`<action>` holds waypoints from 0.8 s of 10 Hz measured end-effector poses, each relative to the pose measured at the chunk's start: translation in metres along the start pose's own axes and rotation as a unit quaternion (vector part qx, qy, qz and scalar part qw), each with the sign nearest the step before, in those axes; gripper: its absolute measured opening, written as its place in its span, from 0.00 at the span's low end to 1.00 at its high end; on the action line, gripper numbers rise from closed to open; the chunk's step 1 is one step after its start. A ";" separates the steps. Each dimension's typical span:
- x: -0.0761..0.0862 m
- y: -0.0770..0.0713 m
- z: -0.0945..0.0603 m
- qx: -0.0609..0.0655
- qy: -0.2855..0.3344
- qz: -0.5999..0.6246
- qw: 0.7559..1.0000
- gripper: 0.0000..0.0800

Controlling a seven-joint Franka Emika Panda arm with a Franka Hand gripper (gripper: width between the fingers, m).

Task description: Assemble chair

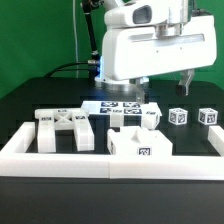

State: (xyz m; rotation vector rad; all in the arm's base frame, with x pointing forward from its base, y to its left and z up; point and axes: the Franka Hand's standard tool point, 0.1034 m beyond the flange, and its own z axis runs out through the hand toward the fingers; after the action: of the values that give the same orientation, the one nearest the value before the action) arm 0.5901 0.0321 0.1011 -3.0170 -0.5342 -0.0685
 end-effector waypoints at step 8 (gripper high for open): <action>-0.007 -0.002 0.042 -0.008 0.021 0.084 0.996 0.81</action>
Offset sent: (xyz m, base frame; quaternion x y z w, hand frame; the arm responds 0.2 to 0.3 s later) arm -0.0076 -0.0220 -0.0215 -0.0451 0.0029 0.1536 0.9871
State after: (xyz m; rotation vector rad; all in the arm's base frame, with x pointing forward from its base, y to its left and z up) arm 0.5838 0.0351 0.0590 -3.0553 -0.2769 -0.1253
